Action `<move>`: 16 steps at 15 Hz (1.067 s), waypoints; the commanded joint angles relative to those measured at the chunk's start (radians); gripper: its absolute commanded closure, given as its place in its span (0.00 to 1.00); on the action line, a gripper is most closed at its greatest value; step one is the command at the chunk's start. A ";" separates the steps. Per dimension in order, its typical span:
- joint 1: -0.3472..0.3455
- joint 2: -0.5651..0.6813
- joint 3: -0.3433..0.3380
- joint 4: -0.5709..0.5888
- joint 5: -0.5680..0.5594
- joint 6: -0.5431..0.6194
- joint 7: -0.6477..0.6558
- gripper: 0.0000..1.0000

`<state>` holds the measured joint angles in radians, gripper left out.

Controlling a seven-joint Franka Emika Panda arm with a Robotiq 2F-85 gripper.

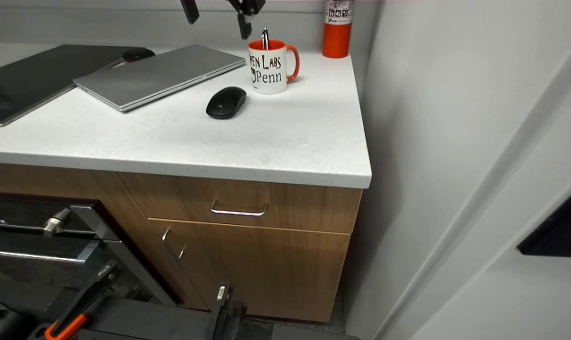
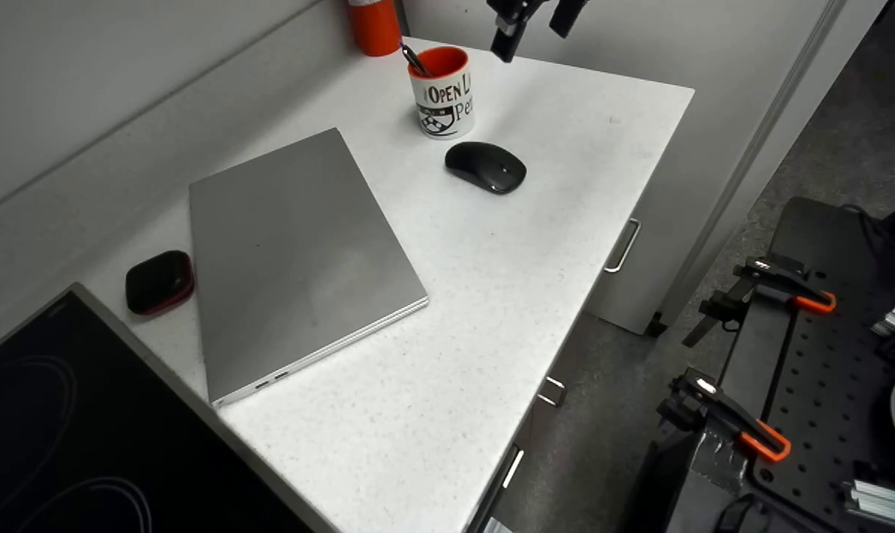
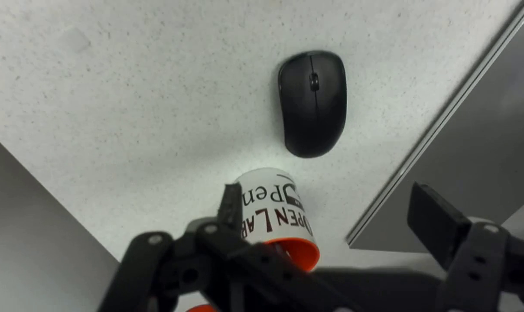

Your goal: Take the pen out of the mug and put it on the desk

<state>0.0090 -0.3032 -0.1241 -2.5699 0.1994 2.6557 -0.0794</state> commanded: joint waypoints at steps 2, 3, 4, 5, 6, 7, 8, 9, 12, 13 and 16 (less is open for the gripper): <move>0.029 0.178 -0.008 0.112 0.057 0.168 -0.055 0.00; 0.030 0.214 -0.006 0.134 0.062 0.199 -0.064 0.00; 0.047 0.247 -0.017 0.158 0.086 0.222 -0.087 0.00; 0.049 0.280 -0.015 0.180 0.102 0.249 -0.102 0.00; 0.054 0.310 -0.012 0.206 0.134 0.267 -0.125 0.00; 0.052 0.340 -0.006 0.228 0.154 0.294 -0.144 0.00; 0.051 0.369 0.001 0.255 0.176 0.312 -0.159 0.00; 0.046 0.396 0.006 0.278 0.176 0.329 -0.158 0.00; 0.039 0.376 0.004 0.255 0.140 0.300 -0.123 0.00; 0.039 0.395 0.004 0.272 0.142 0.300 -0.123 0.00; 0.039 0.418 0.004 0.294 0.142 0.300 -0.123 0.00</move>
<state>0.0483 0.1154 -0.1196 -2.2759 0.3416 2.9553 -0.2026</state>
